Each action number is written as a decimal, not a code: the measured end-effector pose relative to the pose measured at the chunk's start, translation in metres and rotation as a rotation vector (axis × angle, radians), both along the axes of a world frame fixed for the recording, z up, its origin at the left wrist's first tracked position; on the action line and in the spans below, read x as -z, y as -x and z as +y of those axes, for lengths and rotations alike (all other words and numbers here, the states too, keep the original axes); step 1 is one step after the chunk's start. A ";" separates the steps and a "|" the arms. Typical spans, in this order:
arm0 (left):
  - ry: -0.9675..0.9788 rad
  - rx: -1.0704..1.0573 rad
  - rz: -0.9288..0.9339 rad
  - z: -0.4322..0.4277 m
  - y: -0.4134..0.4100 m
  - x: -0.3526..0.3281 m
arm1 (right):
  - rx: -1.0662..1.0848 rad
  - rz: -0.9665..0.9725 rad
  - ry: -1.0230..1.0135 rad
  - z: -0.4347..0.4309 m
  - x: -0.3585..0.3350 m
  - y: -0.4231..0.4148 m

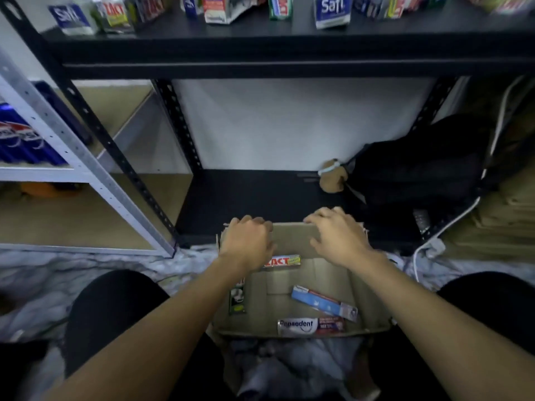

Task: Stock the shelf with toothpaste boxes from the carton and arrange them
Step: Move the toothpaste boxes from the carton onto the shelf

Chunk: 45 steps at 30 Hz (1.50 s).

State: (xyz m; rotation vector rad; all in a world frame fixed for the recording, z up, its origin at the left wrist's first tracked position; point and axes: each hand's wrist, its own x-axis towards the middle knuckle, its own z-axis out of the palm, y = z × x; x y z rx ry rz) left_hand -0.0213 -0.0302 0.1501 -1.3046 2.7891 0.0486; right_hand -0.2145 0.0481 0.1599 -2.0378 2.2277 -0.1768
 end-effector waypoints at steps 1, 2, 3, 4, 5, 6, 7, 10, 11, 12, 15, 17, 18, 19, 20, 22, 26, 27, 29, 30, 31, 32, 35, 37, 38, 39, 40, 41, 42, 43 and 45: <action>-0.044 -0.011 -0.024 0.003 0.001 0.016 | 0.005 -0.003 -0.050 0.005 0.014 0.002; -0.093 -0.026 -0.043 0.006 0.001 0.031 | 0.010 -0.007 -0.095 0.009 0.029 0.004; -0.133 -0.043 -0.059 0.009 0.001 0.046 | 0.016 -0.013 -0.133 0.013 0.043 0.005; -0.170 -0.060 -0.070 0.012 0.000 0.061 | 0.022 -0.021 -0.171 0.016 0.057 0.007; -0.195 -0.071 -0.073 0.015 -0.002 0.075 | 0.032 -0.031 -0.206 0.020 0.071 0.009; -0.224 -0.084 -0.073 0.018 -0.004 0.087 | 0.046 -0.041 -0.244 0.023 0.086 0.012; -0.249 -0.097 -0.075 0.019 -0.007 0.100 | 0.061 -0.051 -0.283 0.025 0.099 0.015; -0.344 -0.139 -0.125 0.020 -0.014 0.136 | 0.099 -0.077 -0.403 0.029 0.138 0.026; -0.382 -0.157 -0.146 0.019 -0.015 0.148 | 0.116 -0.086 -0.441 0.029 0.149 0.029; -0.422 -0.180 -0.160 0.019 -0.016 0.159 | 0.136 -0.097 -0.476 0.030 0.161 0.032; -0.510 -0.251 -0.155 0.018 -0.018 0.190 | 0.170 -0.147 -0.566 0.031 0.193 0.038; -0.573 -0.259 -0.150 0.020 -0.016 0.209 | 0.191 -0.185 -0.601 0.032 0.213 0.042; -0.617 -0.249 -0.142 0.021 -0.015 0.218 | 0.203 -0.204 -0.612 0.032 0.223 0.045; -0.669 -0.241 -0.135 0.024 -0.013 0.228 | 0.213 -0.221 -0.621 0.032 0.231 0.047; -0.720 -0.228 -0.118 0.027 -0.010 0.238 | 0.224 -0.234 -0.627 0.032 0.240 0.049; -0.798 -0.211 -0.073 0.032 -0.003 0.254 | 0.231 -0.236 -0.638 0.032 0.254 0.054; -0.897 -0.246 0.046 0.045 0.011 0.274 | 0.267 -0.256 -0.660 0.036 0.278 0.063; -0.925 -0.255 0.055 0.047 0.013 0.278 | 0.278 -0.265 -0.672 0.039 0.283 0.065; -0.959 -0.256 0.046 0.049 0.014 0.286 | 0.305 -0.301 -0.695 0.044 0.291 0.067; -0.977 -0.254 0.036 0.050 0.015 0.290 | 0.322 -0.323 -0.707 0.046 0.295 0.068; -0.998 -0.252 0.025 0.050 0.014 0.293 | 0.338 -0.335 -0.715 0.048 0.298 0.068; -1.008 -0.246 0.004 0.050 0.014 0.296 | 0.353 -0.334 -0.716 0.049 0.301 0.067; -1.005 -0.210 -0.055 0.050 0.013 0.301 | 0.340 -0.238 -0.702 0.051 0.307 0.067; -1.006 -0.200 -0.083 0.050 0.015 0.303 | 0.309 -0.175 -0.717 0.049 0.310 0.067; -0.998 -0.198 -0.098 0.051 0.016 0.303 | 0.301 -0.162 -0.729 0.048 0.312 0.068; -0.985 -0.195 -0.109 0.052 0.016 0.304 | 0.303 -0.161 -0.736 0.046 0.313 0.068; -0.977 -0.199 -0.112 0.053 0.015 0.305 | 0.309 -0.168 -0.738 0.045 0.315 0.068; -0.975 -0.208 -0.104 0.054 0.014 0.307 | 0.311 -0.171 -0.737 0.045 0.315 0.068; -0.981 -0.215 -0.092 0.055 0.013 0.308 | 0.317 -0.175 -0.737 0.044 0.314 0.067; -0.987 -0.217 -0.077 0.055 0.011 0.310 | 0.322 -0.179 -0.735 0.044 0.312 0.065; -1.012 -0.222 -0.052 0.055 0.010 0.311 | 0.328 -0.208 -0.736 0.043 0.311 0.064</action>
